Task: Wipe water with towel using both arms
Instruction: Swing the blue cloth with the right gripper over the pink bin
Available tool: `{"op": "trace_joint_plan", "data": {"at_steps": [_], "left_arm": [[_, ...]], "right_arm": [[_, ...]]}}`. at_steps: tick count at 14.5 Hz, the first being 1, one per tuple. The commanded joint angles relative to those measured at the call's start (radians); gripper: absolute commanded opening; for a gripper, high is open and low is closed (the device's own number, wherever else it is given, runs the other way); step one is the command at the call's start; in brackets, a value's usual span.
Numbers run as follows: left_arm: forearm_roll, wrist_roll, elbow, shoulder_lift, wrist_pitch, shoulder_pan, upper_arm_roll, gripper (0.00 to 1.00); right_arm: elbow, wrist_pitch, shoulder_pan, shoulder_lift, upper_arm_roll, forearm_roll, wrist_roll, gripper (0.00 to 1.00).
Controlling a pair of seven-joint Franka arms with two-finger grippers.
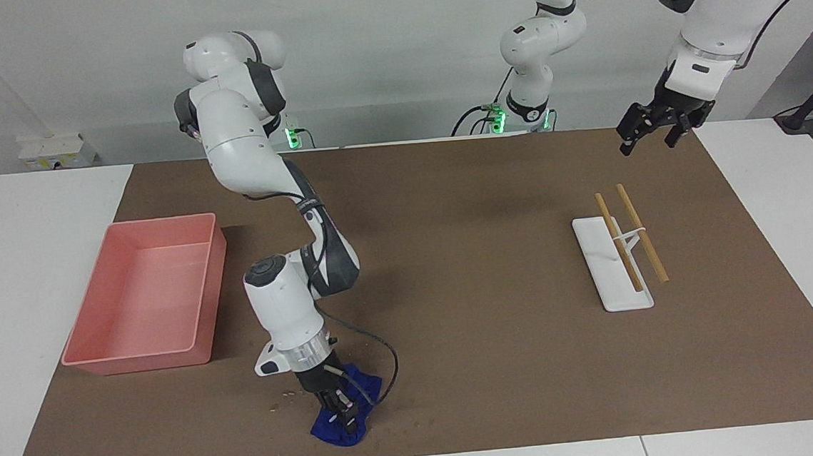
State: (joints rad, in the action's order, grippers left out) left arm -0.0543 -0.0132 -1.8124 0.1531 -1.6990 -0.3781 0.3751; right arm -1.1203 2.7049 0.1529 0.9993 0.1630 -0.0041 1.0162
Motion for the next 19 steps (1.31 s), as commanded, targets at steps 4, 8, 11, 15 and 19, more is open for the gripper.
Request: {"op": "trace_joint_plan", "data": {"at_steps": [4, 8, 11, 15, 19], "left_arm": [[0.065, -0.137, 0.004, -0.004, 0.001, 0.01, -0.005, 1.0], [0.068, -0.139, 0.004, -0.018, -0.013, 0.021, -0.005, 1.0], [0.068, -0.14, -0.007, -0.017, -0.016, 0.025, -0.01, 1.0], [0.082, -0.14, 0.043, -0.068, 0.001, 0.149, -0.114, 1.0], [0.083, -0.14, 0.146, -0.147, 0.031, 0.286, -0.272, 1.0]], "right_arm": [[-0.459, -0.069, 0.01, -0.255, 0.012, 0.003, 0.097, 0.0], [-0.662, -0.111, 0.06, -0.376, 0.012, 0.001, 0.182, 0.0], [-0.826, -0.135, 0.063, -0.482, 0.012, 0.003, 0.185, 0.0], [-1.021, -0.217, 0.065, -0.631, 0.013, 0.0, 0.17, 0.0], [-1.156, -0.275, 0.054, -0.78, 0.012, 0.0, 0.067, 0.0]]}}
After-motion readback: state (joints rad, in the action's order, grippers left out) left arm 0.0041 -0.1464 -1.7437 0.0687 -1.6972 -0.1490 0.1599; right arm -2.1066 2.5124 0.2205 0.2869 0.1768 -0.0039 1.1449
